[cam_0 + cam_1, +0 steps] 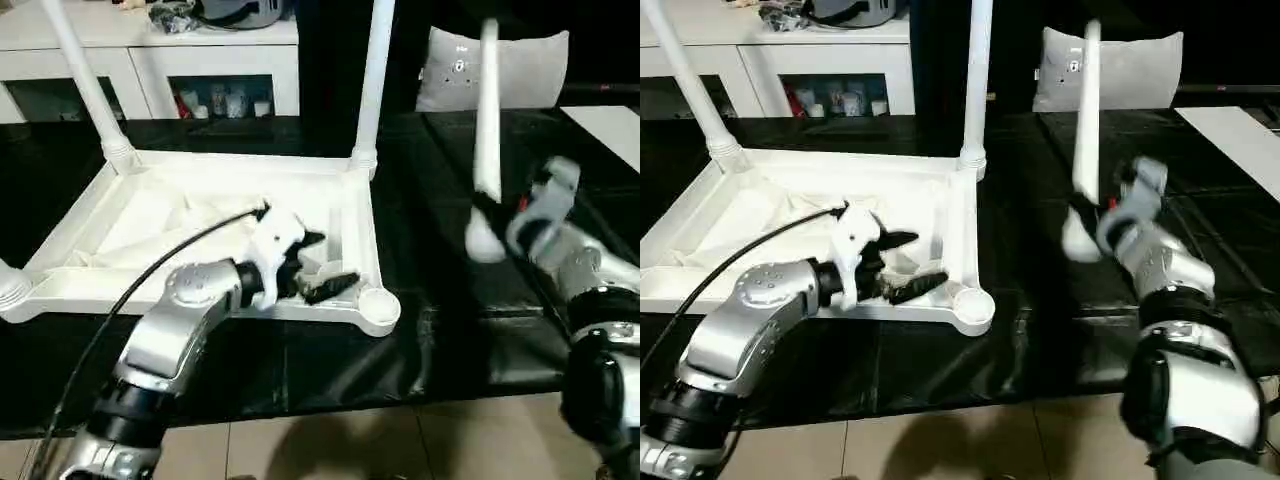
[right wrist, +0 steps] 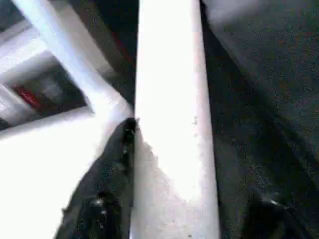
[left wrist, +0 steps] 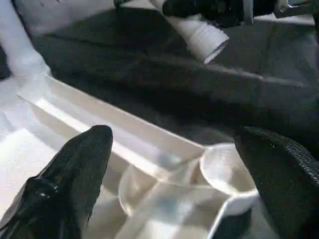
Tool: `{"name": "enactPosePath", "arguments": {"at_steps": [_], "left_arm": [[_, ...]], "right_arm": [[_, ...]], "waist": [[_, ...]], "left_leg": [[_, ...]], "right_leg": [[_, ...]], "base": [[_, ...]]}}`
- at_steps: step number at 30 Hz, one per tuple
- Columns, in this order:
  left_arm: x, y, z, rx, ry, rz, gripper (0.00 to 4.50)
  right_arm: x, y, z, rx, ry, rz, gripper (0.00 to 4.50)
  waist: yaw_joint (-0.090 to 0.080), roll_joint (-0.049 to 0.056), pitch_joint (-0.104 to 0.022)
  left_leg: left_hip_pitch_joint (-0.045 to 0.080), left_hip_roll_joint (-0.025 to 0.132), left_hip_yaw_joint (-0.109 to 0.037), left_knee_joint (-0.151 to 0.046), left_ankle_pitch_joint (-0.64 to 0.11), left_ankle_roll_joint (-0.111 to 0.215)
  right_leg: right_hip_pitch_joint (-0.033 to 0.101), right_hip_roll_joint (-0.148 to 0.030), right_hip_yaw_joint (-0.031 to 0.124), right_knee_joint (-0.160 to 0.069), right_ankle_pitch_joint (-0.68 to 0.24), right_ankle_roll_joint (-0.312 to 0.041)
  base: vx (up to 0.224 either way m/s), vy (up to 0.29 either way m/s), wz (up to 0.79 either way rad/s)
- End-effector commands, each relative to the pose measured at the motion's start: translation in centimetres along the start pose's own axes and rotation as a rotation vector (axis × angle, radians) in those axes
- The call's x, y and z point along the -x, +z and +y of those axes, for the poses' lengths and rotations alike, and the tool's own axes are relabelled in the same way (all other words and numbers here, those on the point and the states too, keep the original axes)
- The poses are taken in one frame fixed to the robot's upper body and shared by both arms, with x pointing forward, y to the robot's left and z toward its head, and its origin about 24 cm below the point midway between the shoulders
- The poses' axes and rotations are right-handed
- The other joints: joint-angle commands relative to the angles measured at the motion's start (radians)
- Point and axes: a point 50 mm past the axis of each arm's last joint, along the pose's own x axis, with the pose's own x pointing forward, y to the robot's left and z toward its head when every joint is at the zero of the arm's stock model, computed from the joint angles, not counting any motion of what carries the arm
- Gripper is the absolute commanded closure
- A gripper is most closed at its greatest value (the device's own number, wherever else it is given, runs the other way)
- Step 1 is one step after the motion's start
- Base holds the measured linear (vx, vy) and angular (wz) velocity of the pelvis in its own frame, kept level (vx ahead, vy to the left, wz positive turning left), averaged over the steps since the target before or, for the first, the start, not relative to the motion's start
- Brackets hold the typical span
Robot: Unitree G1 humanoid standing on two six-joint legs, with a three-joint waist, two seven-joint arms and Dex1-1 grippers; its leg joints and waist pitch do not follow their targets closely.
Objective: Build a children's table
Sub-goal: Pick table leg
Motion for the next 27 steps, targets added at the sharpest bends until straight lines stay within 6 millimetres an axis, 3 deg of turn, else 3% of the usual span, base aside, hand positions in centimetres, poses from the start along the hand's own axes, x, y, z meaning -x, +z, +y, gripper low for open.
{"name": "enactPosePath", "arguments": {"at_steps": [1, 3, 4, 6, 11, 17, 21, 27], "left_arm": [[-0.6, 2.1, 1.1, 0.017, 0.090, -0.116, 0.00], [-1.0, 3.5, 1.3, 0.064, 0.123, -0.199, 0.00], [-1.5, 5.1, 1.6, 0.140, 0.153, -0.287, 0.00], [-1.8, 6.2, 1.8, 0.218, 0.157, -0.352, 0.00], [-2.6, 7.9, 1.3, 0.387, 0.104, -0.465, 0.00], [-3.3, 9.1, 0.3, 0.531, 0.017, -0.536, 0.00], [-3.8, 9.1, -0.4, 0.550, -0.009, -0.507, 0.00], [-4.0, 9.1, -0.4, 0.550, 0.046, -0.510, 0.00]], "right_arm": [[0.5, 1.5, 2.2, -0.093, 0.203, -0.148, 2.64], [1.1, 1.4, 3.7, -0.104, 0.332, -0.196, 2.64], [1.8, 0.6, 5.7, -0.091, 0.479, -0.202, 2.64], [2.4, -0.1, 7.0, -0.096, 0.582, -0.193, 2.64], [3.6, -1.7, 9.3, -0.119, 0.750, -0.143, 2.64], [4.5, -3.8, 10.4, -0.095, 0.810, -0.039, 2.64], [4.9, -5.4, 11.3, -0.064, 0.849, 0.042, 2.64], [4.5, -6.6, 12.0, 0.030, 0.823, 0.090, 2.64]], "waist": [[0.005, -0.007, -0.072], [0.013, -0.010, -0.074], [0.015, -0.010, -0.076], [0.025, -0.018, -0.074], [0.032, -0.019, -0.071], [0.035, -0.023, -0.067], [0.034, -0.027, -0.069], [0.034, -0.025, -0.073]], "left_leg": [[-0.009, 0.032, -0.003, -0.064, -0.098, 0.093], [-0.009, 0.036, -0.005, -0.065, -0.076, 0.107], [-0.008, 0.039, -0.006, -0.065, -0.077, 0.106], [-0.012, 0.039, -0.008, -0.066, -0.060, 0.110], [-0.012, 0.036, -0.006, -0.068, -0.072, 0.092], [-0.015, 0.032, -0.009, -0.072, -0.082, 0.065], [-0.018, 0.033, -0.012, -0.072, -0.052, 0.069], [-0.019, 0.038, -0.014, -0.068, 0.004, 0.078]], "right_leg": [[0.073, -0.055, 0.048, -0.076, -0.270, -0.159], [0.073, -0.055, 0.047, -0.076, -0.242, -0.161], [0.073, -0.058, 0.047, -0.073, -0.242, -0.167], [0.075, -0.060, 0.047, -0.073, -0.241, -0.169], [0.071, -0.061, 0.048, -0.085, -0.326, -0.139], [0.071, -0.063, 0.047, -0.097, -0.401, -0.083], [0.073, -0.061, 0.047, -0.095, -0.367, -0.064], [0.073, -0.062, 0.048, -0.083, -0.252, -0.102]], "base": [[0.000, 0.000, 0.00], [0.000, 0.000, 0.00], [0.000, 0.000, 0.00], [0.000, 0.000, 0.00], [0.000, 0.000, 0.00], [0.000, 0.000, 0.00], [0.000, 0.000, 0.00], [0.000, 0.000, 0.00]]}}
